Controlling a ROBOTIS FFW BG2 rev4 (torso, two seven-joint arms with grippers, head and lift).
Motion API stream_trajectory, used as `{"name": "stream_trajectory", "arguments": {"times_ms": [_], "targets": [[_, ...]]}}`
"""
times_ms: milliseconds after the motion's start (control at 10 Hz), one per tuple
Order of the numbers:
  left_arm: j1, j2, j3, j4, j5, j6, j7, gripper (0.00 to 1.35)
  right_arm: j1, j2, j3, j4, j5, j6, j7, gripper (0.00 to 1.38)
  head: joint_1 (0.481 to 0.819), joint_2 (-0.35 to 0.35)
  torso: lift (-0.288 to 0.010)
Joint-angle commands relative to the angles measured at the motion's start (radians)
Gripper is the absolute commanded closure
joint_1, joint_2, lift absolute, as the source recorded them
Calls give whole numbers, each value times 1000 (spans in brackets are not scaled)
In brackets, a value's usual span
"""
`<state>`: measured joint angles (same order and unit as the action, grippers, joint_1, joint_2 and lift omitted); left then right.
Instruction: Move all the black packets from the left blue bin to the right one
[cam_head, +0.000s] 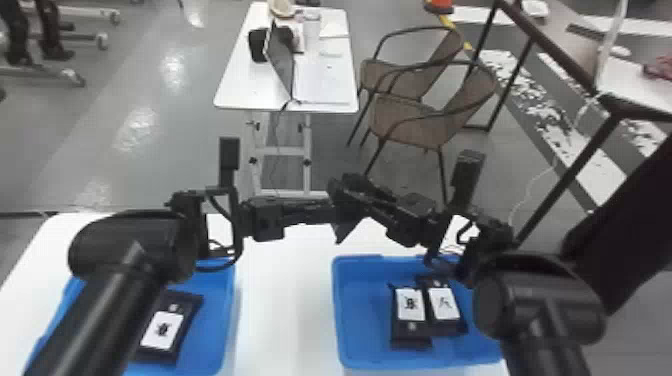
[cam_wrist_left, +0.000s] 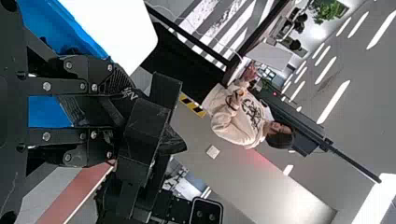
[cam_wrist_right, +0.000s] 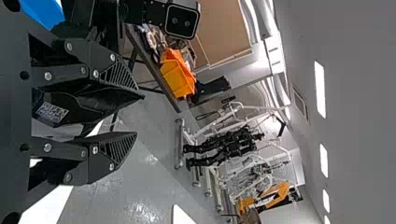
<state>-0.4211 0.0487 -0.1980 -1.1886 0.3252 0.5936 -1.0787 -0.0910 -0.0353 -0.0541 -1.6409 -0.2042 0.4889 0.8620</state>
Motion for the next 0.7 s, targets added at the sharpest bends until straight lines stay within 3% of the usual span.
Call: {"name": "stream_trajectory", "arguments": {"times_ms": [0, 100, 200, 500, 600], "targets": [[2, 0, 2, -2, 6, 0, 0, 946, 1, -3, -3, 0, 3, 0, 0, 765, 695, -122, 0], [4, -1, 2, -2, 11, 2, 0, 944, 1, -1, -4, 0, 12, -1, 0, 1139, 695, -122, 0], [4, -3, 0, -2, 11, 2, 0, 946, 1, 2, -7, 1, 17, -16, -1, 1231, 695, -123, 0], [10, 0, 2, -2, 11, 15, 0, 938, 4, 5, -19, 3, 19, -32, -1, 1277, 695, -131, 0], [16, 0, 8, -5, 0, 25, 0, 739, 5, 5, -23, 3, 19, -36, -1, 1277, 695, -133, 0]]}}
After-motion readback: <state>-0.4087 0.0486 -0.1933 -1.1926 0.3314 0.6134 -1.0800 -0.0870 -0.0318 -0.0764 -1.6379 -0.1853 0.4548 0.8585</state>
